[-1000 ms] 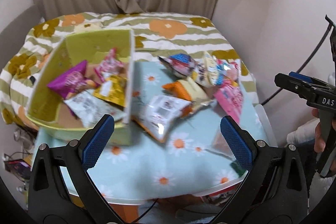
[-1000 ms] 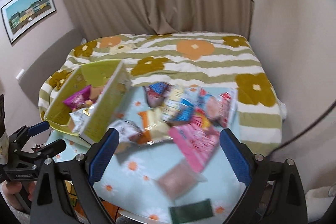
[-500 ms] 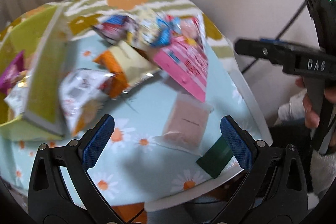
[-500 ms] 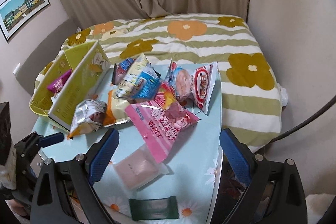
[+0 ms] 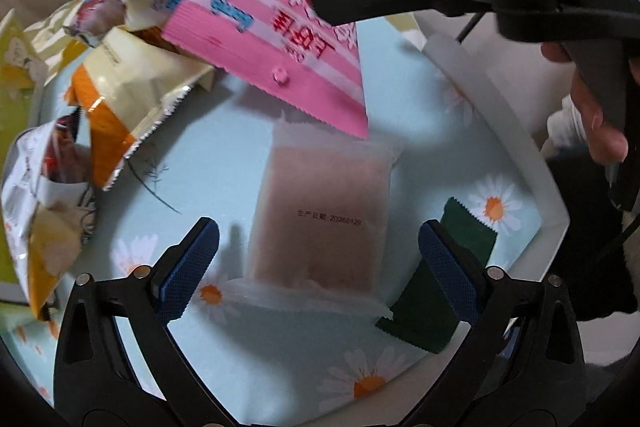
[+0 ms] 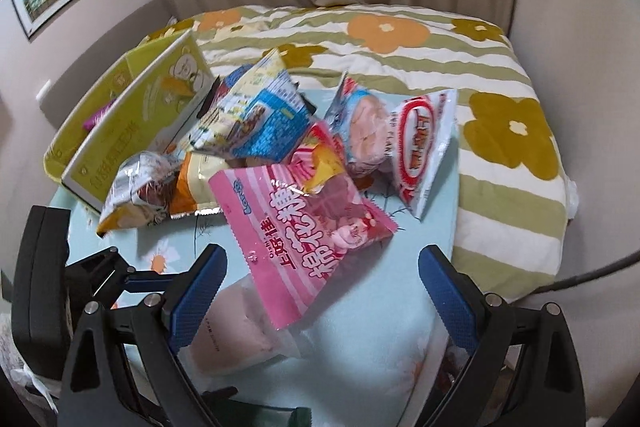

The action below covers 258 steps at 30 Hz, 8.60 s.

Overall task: Organize snacks
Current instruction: 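Grasp the pale pink square pack with the left tool while the right tool grasps the pink candy bag, then carry the pale pink pack with the left tool while the right tool carries the pink bag to the box, then open the left tool over the box while the right tool releases the pink bag inside, then move both tools back toward the remaining snack bags, then grasp the white chip bag with the left tool while the right tool grasps the dark green bar, then carry the white bag with the left tool while the right tool carries the green bar to the box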

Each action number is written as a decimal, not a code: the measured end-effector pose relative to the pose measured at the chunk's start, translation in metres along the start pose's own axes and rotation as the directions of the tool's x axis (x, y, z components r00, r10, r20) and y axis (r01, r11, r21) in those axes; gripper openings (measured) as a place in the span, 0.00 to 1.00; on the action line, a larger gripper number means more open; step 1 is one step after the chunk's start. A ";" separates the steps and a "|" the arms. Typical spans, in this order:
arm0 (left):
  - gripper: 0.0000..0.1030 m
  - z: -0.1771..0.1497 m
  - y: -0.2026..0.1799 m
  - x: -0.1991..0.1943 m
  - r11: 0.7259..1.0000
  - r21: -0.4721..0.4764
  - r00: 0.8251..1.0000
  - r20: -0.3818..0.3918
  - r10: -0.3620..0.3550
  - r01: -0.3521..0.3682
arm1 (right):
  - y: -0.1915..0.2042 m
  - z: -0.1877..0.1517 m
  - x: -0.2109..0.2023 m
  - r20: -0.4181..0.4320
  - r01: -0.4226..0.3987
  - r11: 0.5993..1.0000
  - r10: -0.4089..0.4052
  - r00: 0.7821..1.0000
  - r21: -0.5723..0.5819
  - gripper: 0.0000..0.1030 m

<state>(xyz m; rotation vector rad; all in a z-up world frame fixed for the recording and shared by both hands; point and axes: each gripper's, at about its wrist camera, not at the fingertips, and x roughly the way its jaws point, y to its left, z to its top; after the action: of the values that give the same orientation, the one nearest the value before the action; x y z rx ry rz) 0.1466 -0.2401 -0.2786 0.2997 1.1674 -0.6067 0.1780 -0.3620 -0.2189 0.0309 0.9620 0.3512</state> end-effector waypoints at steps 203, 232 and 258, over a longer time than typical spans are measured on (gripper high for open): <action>0.92 0.018 0.107 -0.030 0.869 0.230 0.892 -0.009 0.451 -0.437 | 0.079 -0.115 -0.003 -0.288 0.337 0.779 -0.208 0.935 0.530 0.91; 0.51 0.034 0.148 -0.023 0.918 0.178 0.928 -0.058 0.368 -0.353 | 0.095 -0.097 0.033 -0.311 0.375 0.835 -0.260 0.914 0.403 0.41; 0.50 0.006 0.110 -0.158 0.951 -0.066 0.937 0.162 0.308 -0.301 | 0.104 -0.045 -0.025 -0.061 0.231 0.925 -0.223 0.973 0.302 0.39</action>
<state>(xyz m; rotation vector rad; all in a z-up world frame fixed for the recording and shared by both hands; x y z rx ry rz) 0.1753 -0.1095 -0.1404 0.3789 0.9421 -0.3283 0.0997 -0.2770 -0.2058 0.1977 1.0269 -0.0154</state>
